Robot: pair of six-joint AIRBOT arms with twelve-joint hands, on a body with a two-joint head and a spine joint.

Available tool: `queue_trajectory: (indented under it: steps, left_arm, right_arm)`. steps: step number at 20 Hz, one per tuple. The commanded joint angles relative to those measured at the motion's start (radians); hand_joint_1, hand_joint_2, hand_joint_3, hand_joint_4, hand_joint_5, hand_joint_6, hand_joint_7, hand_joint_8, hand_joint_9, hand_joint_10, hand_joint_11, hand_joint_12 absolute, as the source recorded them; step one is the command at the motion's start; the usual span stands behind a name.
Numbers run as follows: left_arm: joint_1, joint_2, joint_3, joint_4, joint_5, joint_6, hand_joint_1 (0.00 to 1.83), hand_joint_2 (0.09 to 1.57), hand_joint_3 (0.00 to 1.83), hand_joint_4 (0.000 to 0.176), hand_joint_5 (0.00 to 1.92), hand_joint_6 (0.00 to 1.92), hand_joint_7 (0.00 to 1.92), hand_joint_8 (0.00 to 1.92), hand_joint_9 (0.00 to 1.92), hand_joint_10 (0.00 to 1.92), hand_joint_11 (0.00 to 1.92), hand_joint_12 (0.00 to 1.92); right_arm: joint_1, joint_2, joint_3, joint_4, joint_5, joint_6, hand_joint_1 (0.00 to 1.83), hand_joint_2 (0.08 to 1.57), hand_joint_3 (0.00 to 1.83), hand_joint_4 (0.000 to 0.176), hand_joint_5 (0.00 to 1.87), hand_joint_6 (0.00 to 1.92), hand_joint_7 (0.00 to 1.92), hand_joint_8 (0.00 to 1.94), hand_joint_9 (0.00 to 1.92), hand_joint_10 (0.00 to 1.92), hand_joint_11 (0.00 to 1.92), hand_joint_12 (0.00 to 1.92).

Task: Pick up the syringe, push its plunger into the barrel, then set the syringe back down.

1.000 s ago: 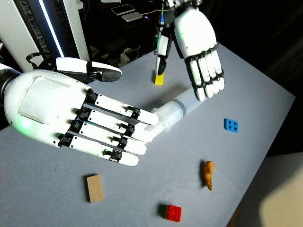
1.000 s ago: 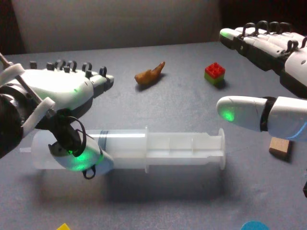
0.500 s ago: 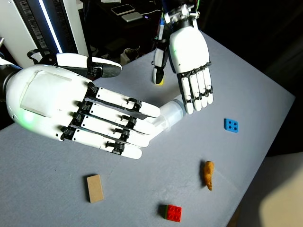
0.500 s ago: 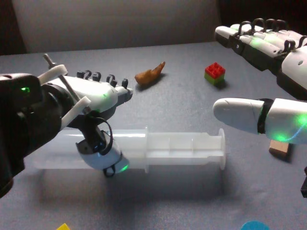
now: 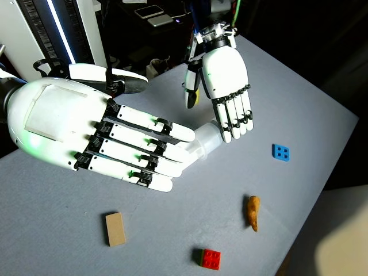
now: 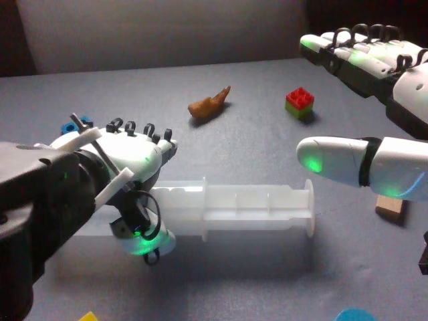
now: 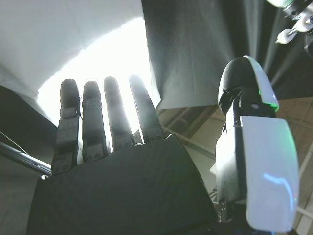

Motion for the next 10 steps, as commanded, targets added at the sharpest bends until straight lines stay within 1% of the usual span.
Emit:
queue_trajectory:
  steps: [1,2,3,4,5,7,8,10]
  left_arm:
    - [-0.003,-0.006,-0.003,0.102,-0.021,-0.003,0.83,1.03,0.0,0.0,0.0,0.0,0.0,0.0,0.0,0.0,0.0,0.0]
    - [0.001,-0.009,-0.005,0.115,-0.033,-0.003,0.84,1.03,0.0,0.0,0.0,0.0,0.0,0.0,0.0,0.0,0.0,0.0]
    - [0.007,-0.014,-0.009,0.139,-0.056,-0.017,0.81,1.03,0.0,0.0,0.0,0.0,0.0,0.0,0.0,0.0,0.0,0.0]
    - [0.021,-0.02,-0.014,0.175,-0.081,-0.061,0.79,1.05,0.0,0.0,0.0,0.0,0.0,0.0,0.0,0.0,0.0,0.0]
    - [0.034,-0.029,-0.014,0.185,-0.098,-0.091,0.77,1.06,0.01,0.0,0.0,0.0,0.0,0.0,0.0,0.0,0.0,0.0]
    - [0.049,-0.046,-0.016,0.185,-0.134,-0.103,0.76,1.06,0.0,0.0,0.0,0.0,0.0,0.0,0.0,0.0,0.0,0.0]
    - [0.058,-0.059,-0.018,0.185,-0.166,-0.107,0.77,1.06,0.0,0.0,0.0,0.0,0.0,0.0,0.0,0.0,0.0,0.0]
    - [0.08,-0.08,-0.018,0.215,-0.195,-0.158,0.75,1.06,0.0,0.0,0.0,0.0,0.0,0.0,0.0,0.0,0.0,0.0]
  right_arm:
    - [0.003,0.001,-0.005,-0.037,0.12,0.01,0.04,1.08,0.0,0.04,0.01,0.0,0.01,0.0,0.02,0.0,0.0,0.34]
    - [0.004,0.001,-0.005,-0.039,0.12,0.01,0.03,1.08,0.0,0.042,0.01,0.0,0.0,0.0,0.01,0.01,0.0,0.26]
    - [0.005,0.001,-0.005,-0.039,0.122,0.011,0.03,1.08,0.0,0.042,0.01,0.0,0.0,0.0,0.01,0.01,0.0,0.25]
    - [0.006,0.0,-0.005,-0.039,0.122,0.011,0.02,1.08,0.0,0.049,0.0,0.0,0.0,0.0,0.0,0.0,0.0,0.18]
    - [0.006,-0.001,-0.005,-0.039,0.122,0.01,0.02,1.08,0.0,0.05,0.0,0.0,0.0,0.0,0.0,0.0,0.0,0.15]
    - [0.006,-0.002,-0.005,-0.039,0.122,0.01,0.01,1.09,0.0,0.046,0.0,0.0,0.0,0.0,0.0,0.0,0.0,0.14]
    - [0.006,-0.002,-0.004,-0.039,0.123,0.011,0.01,1.09,0.0,0.045,0.01,0.0,0.0,0.0,0.0,0.0,0.0,0.19]
    - [0.007,-0.002,-0.004,-0.04,0.125,0.011,0.0,1.09,0.0,0.046,0.02,0.0,0.0,0.0,0.01,0.0,0.0,0.2]
